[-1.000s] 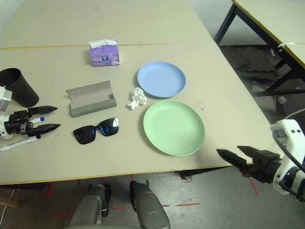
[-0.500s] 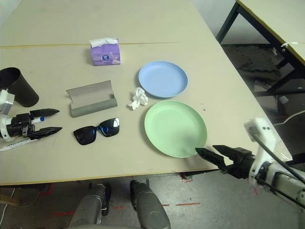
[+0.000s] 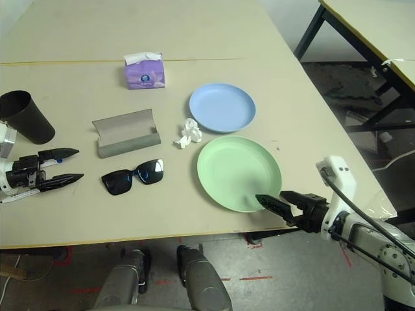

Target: Organize and tidy the items on the table.

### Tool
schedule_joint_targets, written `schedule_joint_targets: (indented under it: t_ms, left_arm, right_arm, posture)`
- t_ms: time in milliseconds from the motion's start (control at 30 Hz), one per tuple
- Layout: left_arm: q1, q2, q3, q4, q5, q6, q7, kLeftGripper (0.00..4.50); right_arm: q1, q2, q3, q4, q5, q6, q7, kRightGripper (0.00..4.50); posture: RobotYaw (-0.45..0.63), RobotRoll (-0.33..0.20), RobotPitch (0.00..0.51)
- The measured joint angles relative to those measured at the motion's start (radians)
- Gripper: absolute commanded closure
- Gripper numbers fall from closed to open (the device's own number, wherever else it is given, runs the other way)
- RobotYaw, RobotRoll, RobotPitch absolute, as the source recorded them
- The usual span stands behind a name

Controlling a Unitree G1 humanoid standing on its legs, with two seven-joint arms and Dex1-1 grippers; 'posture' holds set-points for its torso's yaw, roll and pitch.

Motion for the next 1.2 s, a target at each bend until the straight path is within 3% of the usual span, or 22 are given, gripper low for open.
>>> schedule_joint_targets:
  t_ms: [67, 167, 533, 700, 833, 1000, 1100, 1200]
  left_arm:
    - [0.006, 0.0, 0.002, -0.007, -0.002, 0.0, 0.006, 0.04]
    - [0.017, 0.0, 0.015, -0.014, -0.009, 0.0, 0.014, 0.0]
    - [0.035, 0.001, 0.018, -0.037, -0.02, 0.0, 0.031, 0.0]
    - [0.034, -0.001, 0.018, -0.038, -0.02, 0.0, 0.031, 0.0]
    - [0.027, -0.006, 0.016, -0.033, -0.019, 0.0, 0.031, 0.0]
    - [0.006, -0.008, 0.013, -0.016, -0.017, -0.003, 0.03, 0.0]
    - [-0.002, -0.01, 0.012, -0.008, -0.016, -0.007, 0.03, 0.0]
    - [0.008, -0.012, 0.015, -0.009, -0.017, -0.011, 0.031, 0.0]
  right_arm:
    - [-0.013, 0.002, 0.009, 0.008, 0.0, 0.0, 0.0, 0.0]
    - [-0.026, 0.002, 0.02, 0.016, -0.001, 0.0, 0.001, 0.61]
    - [-0.043, 0.001, 0.039, 0.015, 0.021, 0.005, 0.031, 4.48]
    - [-0.073, -0.013, 0.014, 0.027, 0.059, 0.029, 0.046, 4.49]
    - [-0.182, -0.028, 0.006, 0.082, 0.079, 0.054, 0.026, 4.49]
    - [-0.443, -0.042, -0.004, 0.215, 0.065, 0.051, -0.052, 4.49]
    - [-0.659, -0.044, 0.043, 0.364, -0.008, -0.009, -0.079, 4.49]
    - [-0.767, -0.046, 0.084, 0.472, -0.075, -0.073, -0.077, 4.49]
  posture:
    - [-0.06, 0.0, 0.223]
    - [-0.05, 0.0, 0.223]
    - [-0.07, 0.0, 0.229]
    - [-0.08, 0.0, 0.228]
    - [-0.08, 0.0, 0.228]
    - [-0.08, 0.0, 0.225]
    - [-0.07, 0.0, 0.225]
    - [-0.06, 0.0, 0.225]
